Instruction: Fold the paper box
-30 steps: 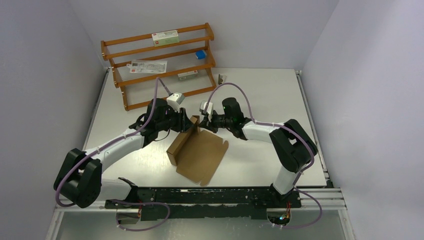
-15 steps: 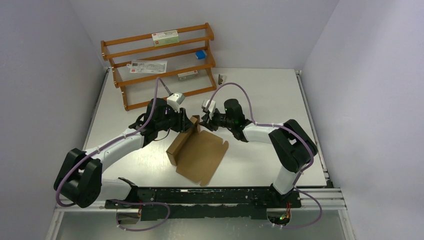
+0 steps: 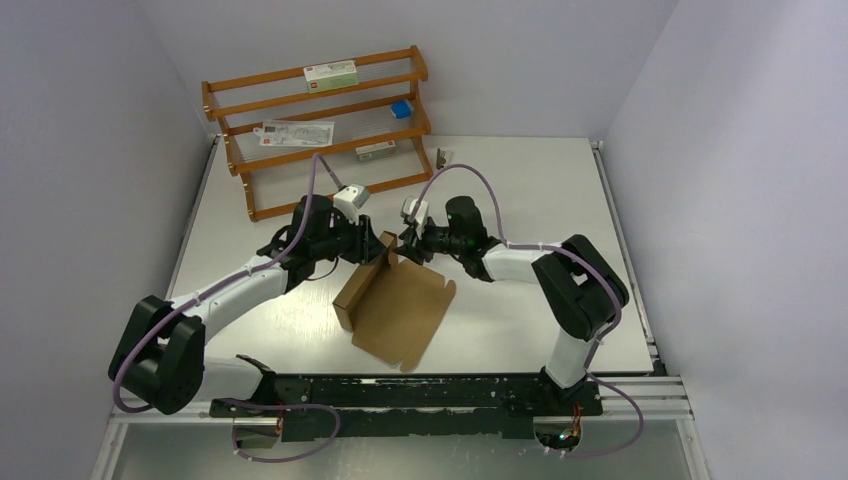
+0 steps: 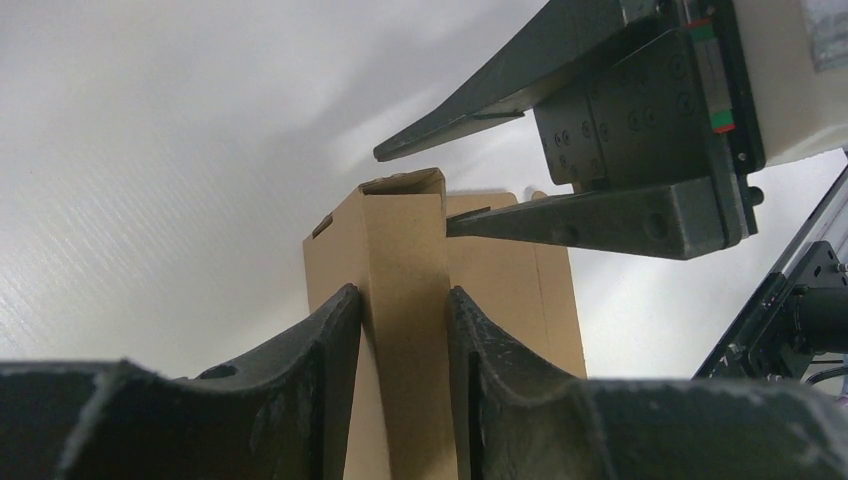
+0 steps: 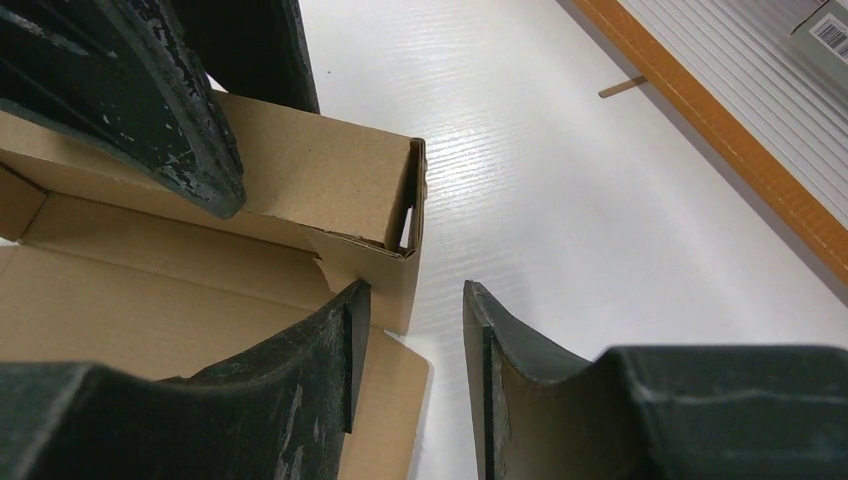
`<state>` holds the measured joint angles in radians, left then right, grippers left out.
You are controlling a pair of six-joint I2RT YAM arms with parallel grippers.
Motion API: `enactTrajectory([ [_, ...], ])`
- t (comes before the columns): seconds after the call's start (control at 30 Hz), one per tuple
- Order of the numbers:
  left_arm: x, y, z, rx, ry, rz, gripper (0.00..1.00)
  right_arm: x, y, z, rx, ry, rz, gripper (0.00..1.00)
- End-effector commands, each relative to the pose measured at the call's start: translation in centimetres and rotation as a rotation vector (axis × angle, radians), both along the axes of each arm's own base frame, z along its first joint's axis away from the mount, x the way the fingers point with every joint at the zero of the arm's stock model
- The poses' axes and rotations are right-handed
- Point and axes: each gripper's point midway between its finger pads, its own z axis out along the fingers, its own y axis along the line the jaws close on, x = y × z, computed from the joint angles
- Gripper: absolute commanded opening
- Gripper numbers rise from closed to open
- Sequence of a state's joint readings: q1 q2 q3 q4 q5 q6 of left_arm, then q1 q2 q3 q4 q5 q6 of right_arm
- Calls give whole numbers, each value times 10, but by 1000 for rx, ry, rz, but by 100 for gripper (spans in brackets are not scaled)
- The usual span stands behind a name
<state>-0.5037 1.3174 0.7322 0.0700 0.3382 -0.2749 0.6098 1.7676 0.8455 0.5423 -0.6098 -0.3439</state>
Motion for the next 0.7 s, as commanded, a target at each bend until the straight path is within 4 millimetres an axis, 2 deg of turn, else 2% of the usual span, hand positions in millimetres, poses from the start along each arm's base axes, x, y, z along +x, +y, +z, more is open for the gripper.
enactTrajectory([
  [0.0,-18,-15,1,-38,42,-117,38,1,19,9,50,-17,46,43],
  [0.33,-21,-24,5,-73,64,-162,38,-4,33,9,93,2,91,40],
  [0.67,-12,-14,-2,-30,75,-99,38,-1,24,1,65,-9,41,28],
])
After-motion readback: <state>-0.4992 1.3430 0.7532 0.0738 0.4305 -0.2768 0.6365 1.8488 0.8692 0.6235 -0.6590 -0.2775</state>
